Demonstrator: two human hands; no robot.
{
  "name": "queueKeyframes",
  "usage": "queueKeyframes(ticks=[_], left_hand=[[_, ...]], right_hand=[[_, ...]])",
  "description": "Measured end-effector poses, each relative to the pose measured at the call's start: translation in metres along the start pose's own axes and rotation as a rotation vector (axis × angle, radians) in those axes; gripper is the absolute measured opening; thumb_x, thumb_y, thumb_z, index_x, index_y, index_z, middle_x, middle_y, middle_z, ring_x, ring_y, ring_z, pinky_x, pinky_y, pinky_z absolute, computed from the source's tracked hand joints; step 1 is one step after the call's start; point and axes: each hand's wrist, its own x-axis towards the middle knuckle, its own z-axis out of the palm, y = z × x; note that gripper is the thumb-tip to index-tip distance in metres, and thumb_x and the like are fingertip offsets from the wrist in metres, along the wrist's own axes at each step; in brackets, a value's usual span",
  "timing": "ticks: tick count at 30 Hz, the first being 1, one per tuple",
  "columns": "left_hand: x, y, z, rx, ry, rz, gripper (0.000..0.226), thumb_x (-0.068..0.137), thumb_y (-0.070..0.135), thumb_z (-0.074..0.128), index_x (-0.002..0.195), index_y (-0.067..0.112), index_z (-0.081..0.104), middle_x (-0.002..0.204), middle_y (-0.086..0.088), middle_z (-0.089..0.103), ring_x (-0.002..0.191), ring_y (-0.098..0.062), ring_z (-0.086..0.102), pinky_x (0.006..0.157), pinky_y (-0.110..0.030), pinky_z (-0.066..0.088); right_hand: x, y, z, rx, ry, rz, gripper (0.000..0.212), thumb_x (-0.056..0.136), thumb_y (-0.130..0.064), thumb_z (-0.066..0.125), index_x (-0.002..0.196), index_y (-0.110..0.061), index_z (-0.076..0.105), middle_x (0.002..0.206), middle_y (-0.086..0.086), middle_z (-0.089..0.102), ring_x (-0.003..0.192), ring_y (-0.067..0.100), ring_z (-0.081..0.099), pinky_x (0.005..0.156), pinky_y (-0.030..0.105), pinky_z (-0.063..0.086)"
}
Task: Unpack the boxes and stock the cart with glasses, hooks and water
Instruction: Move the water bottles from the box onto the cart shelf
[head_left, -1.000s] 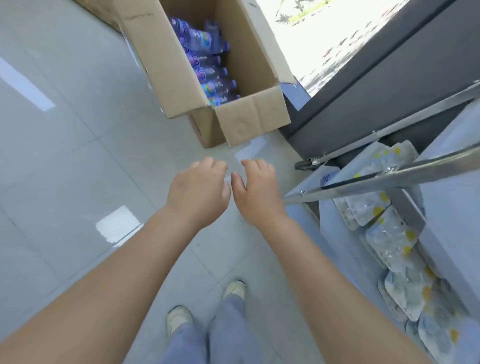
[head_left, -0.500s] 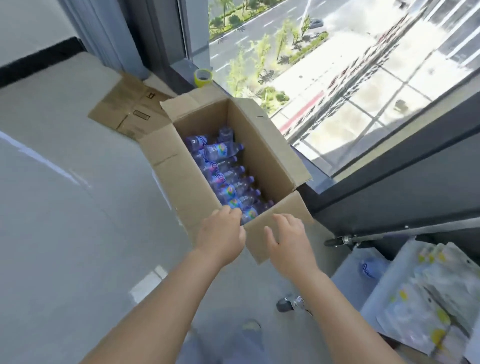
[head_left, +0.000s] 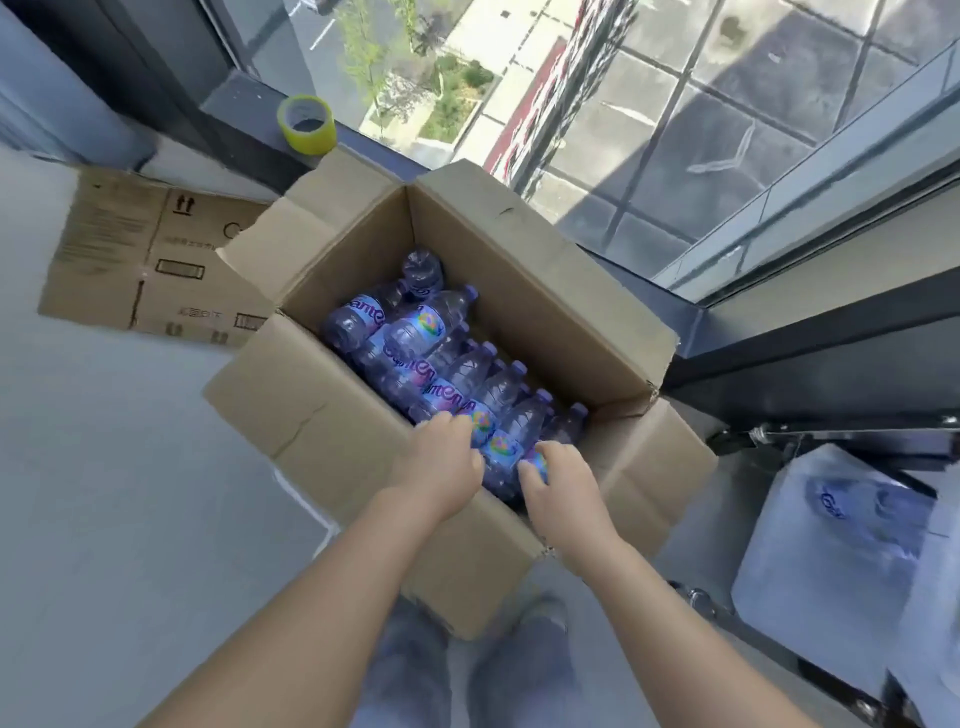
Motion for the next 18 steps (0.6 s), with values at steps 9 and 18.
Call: queueKeyframes(ticks=[9, 18], left_hand=[[0.157, -0.055, -0.005, 0.304, 0.111, -0.062, 0.043, 0.092, 0.033, 0.053, 0.126, 0.010, 0.040, 0.129, -0.010, 0.043, 0.121, -0.028, 0.040, 0.093, -0.037, 0.038], [0.275, -0.087, 0.036, 0.276, 0.125, -0.161, 0.107, 0.076, 0.043, 0.074, 0.150, 0.018, 0.002, 0.152, -0.021, 0.017, 0.139, -0.035, 0.022, 0.110, -0.045, 0.024]], right_hand=[[0.108, -0.006, 0.071, 0.130, -0.095, 0.113, 0.029, 0.098, -0.024, 0.042, 0.121, -0.008, 0.051, 0.122, 0.006, 0.048, 0.116, 0.022, 0.045, 0.093, 0.030, 0.033], [0.183, 0.001, 0.129, 0.334, -0.069, 0.177, 0.023, 0.095, -0.022, 0.044, 0.110, -0.010, 0.057, 0.115, 0.004, 0.052, 0.105, 0.020, 0.049, 0.088, 0.030, 0.037]])
